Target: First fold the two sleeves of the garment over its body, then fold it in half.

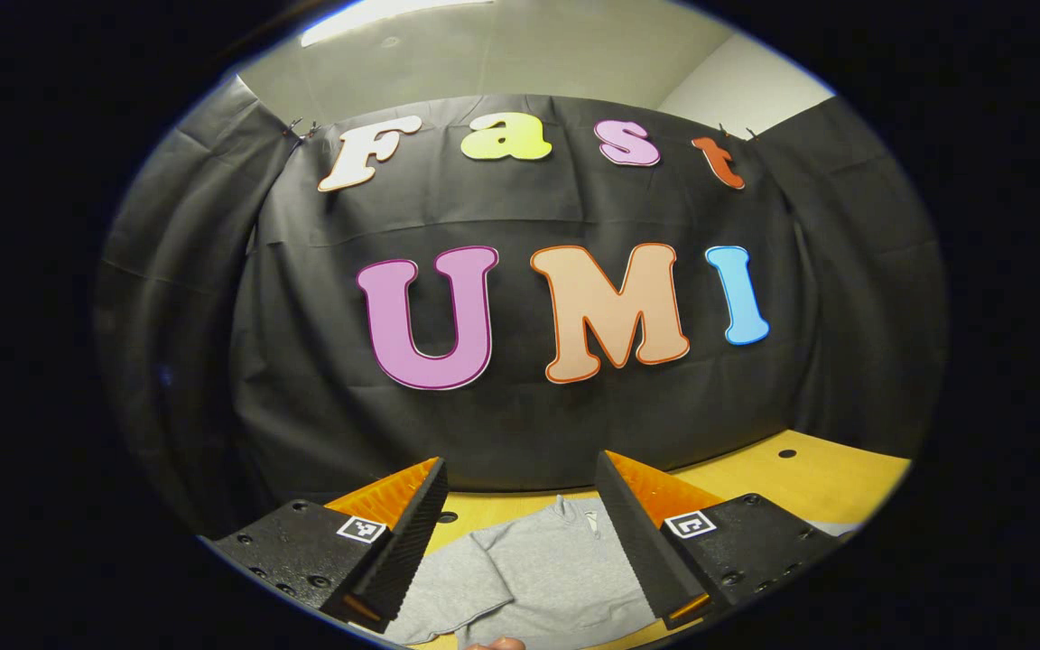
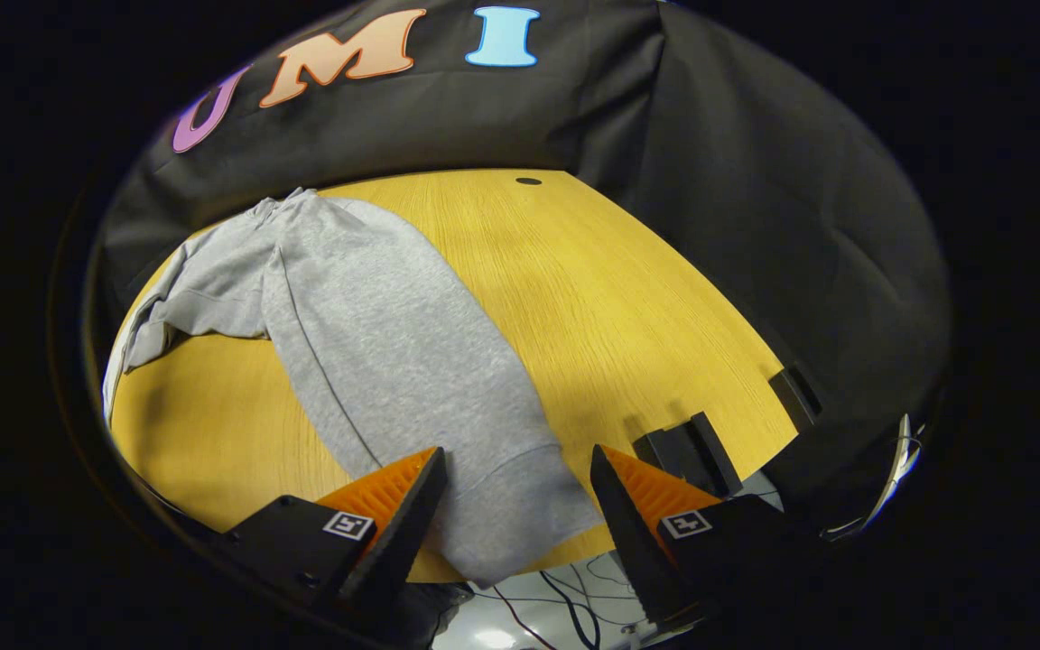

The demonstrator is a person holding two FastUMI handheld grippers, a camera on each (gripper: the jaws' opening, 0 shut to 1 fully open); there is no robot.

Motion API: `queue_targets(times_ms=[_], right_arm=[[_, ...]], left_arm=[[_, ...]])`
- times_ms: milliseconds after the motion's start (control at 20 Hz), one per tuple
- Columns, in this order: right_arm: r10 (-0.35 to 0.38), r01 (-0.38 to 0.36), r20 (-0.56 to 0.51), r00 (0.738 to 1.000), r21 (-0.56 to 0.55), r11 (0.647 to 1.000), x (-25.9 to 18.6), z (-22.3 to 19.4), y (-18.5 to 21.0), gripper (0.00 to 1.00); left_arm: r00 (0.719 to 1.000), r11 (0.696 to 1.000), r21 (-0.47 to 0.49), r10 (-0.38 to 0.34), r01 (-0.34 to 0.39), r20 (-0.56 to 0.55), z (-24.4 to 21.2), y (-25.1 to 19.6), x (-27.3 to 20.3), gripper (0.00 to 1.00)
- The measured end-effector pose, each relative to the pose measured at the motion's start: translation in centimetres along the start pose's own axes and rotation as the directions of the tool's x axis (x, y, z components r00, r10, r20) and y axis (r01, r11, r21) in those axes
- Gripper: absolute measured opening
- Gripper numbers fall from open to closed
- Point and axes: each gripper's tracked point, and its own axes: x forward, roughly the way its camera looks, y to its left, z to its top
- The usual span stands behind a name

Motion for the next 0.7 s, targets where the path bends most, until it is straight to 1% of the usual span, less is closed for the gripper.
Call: queue_targets(times_ms=[50,150,200,250,300,350,400,500,550,600,650,700], right_arm=[[0.012,-0.012,-0.007,1.0,0.013,1.0,0.0,-0.1,0.2,1.0],[0.044,-0.042,-0.027,0.999,0.067,0.997,0.2,-0.5,0.7,0.95],[0.062,-0.057,-0.039,0.997,0.104,0.993,0.3,-0.7,1.0,0.87],[0.058,-0.053,-0.036,0.998,0.118,0.992,0.5,-0.6,1.0,0.81],[0.065,-0.06,-0.041,0.997,0.117,0.991,0.4,-0.8,1.0,0.72],[0.073,-0.068,-0.041,0.996,0.113,0.991,0.4,-0.6,1.3,0.66],[0.088,-0.082,-0.047,0.995,0.113,0.99,0.5,-0.6,1.8,0.51],[0.096,-0.087,-0.06,0.994,0.133,0.987,0.5,-0.5,2.3,0.22],[0.099,-0.088,-0.071,0.993,0.143,0.986,0.5,-0.6,2.4,0.14],[0.095,-0.082,-0.082,0.992,0.152,0.985,0.4,-0.5,2.4,0.14],[0.062,-0.051,-0.067,0.996,0.156,0.987,0.1,0.1,1.7,0.12],[0.064,-0.053,-0.057,0.996,0.175,0.983,0.0,0.8,1.8,0.02]], left_arm=[[1.0,1.0,-0.001,0.001,-0.001,0.0,-0.2,0.0,0.0,0.95],[1.0,1.0,-0.001,-0.001,0.001,-0.003,-0.2,-0.1,0.1,0.95],[1.0,1.0,-0.001,-0.002,0.002,-0.003,-0.3,-0.1,0.2,0.95],[1.0,1.0,-0.001,-0.002,0.002,-0.002,-0.2,-0.1,0.1,0.95],[1.0,1.0,-0.001,-0.002,0.002,0.0,-0.1,-0.1,0.2,0.95],[1.0,1.0,-0.002,-0.004,0.004,0.0,-0.1,-0.2,0.3,0.95],[1.0,1.0,-0.003,-0.006,0.006,-0.002,-0.2,-0.3,0.3,0.95],[1.0,1.0,-0.005,-0.004,0.004,-0.002,-0.2,-0.2,0.3,0.95],[1.0,1.0,-0.007,-0.001,0.001,0.001,-0.2,-0.1,0.3,0.95],[1.0,1.0,-0.008,0.002,-0.002,0.0,-0.2,0.0,0.4,0.95],[1.0,1.0,-0.008,0.005,-0.005,-0.001,-0.3,0.1,0.4,0.95],[1.0,1.0,-0.006,0.012,-0.012,-0.001,-0.3,0.5,0.3,0.95]])
